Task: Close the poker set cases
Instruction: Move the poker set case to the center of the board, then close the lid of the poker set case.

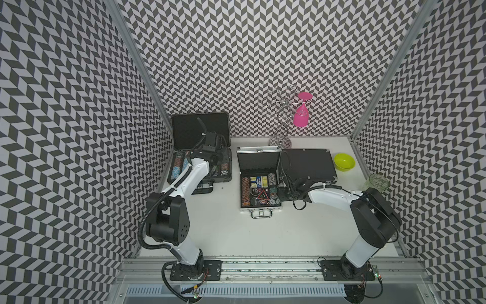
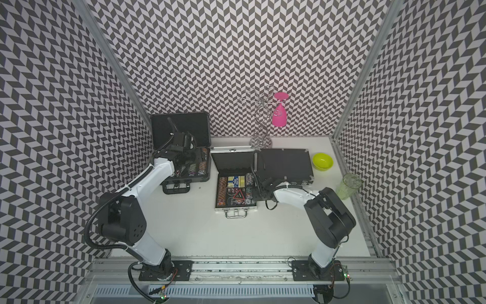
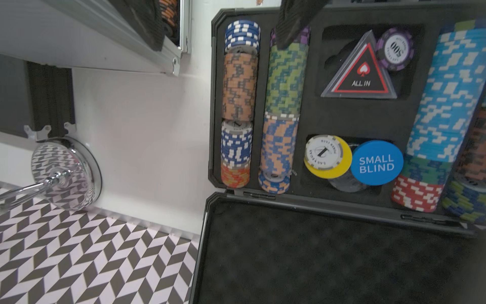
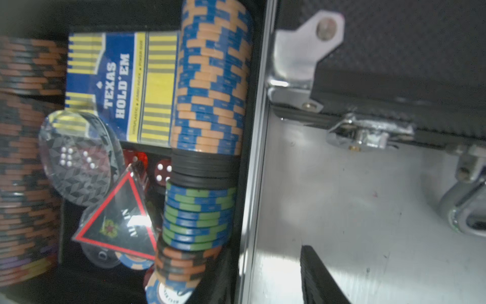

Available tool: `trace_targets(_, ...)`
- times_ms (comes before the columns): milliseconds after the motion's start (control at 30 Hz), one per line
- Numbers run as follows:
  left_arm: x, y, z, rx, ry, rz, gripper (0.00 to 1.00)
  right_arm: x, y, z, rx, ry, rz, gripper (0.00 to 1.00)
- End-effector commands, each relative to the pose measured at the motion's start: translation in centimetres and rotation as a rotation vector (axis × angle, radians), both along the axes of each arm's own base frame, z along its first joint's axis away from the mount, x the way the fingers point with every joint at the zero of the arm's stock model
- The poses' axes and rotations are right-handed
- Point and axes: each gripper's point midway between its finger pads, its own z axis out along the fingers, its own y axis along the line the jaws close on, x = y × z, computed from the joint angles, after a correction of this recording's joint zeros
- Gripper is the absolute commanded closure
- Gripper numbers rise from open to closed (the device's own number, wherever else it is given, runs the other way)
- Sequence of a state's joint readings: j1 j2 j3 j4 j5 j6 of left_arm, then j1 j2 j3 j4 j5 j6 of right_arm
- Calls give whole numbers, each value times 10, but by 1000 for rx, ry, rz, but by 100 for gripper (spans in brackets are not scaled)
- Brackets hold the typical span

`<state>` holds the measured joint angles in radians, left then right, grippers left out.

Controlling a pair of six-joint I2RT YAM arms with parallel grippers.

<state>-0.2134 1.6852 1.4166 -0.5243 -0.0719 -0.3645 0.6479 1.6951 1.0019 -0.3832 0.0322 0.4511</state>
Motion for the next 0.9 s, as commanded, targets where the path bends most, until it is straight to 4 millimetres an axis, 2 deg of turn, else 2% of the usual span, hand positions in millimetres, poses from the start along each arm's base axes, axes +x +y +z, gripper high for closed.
trace_targets(0,17,-10,25,-73,-42,-35,29,4,11,39,49,-54,13,48)
trace_targets(133,35,-19,38,-153,-56,-74,28,11,3,69,82,-111,-29,45)
trace_targets(267,41,-38,49,-215,-73,-168,28,13,-11,83,108,-137,-87,44)
trace_targets(467,25,-60,59,-257,-91,-333,29,15,-34,66,159,-88,-145,43)
trace_targets(600,12,-66,61,-273,-86,-384,30,14,-41,57,166,-63,-166,43)
trace_targets(733,-2,-66,58,-279,-76,-395,33,10,-41,54,194,-36,-178,43)
trace_targets(867,-21,-66,46,-283,-59,-398,34,-1,-33,48,278,9,-191,43)
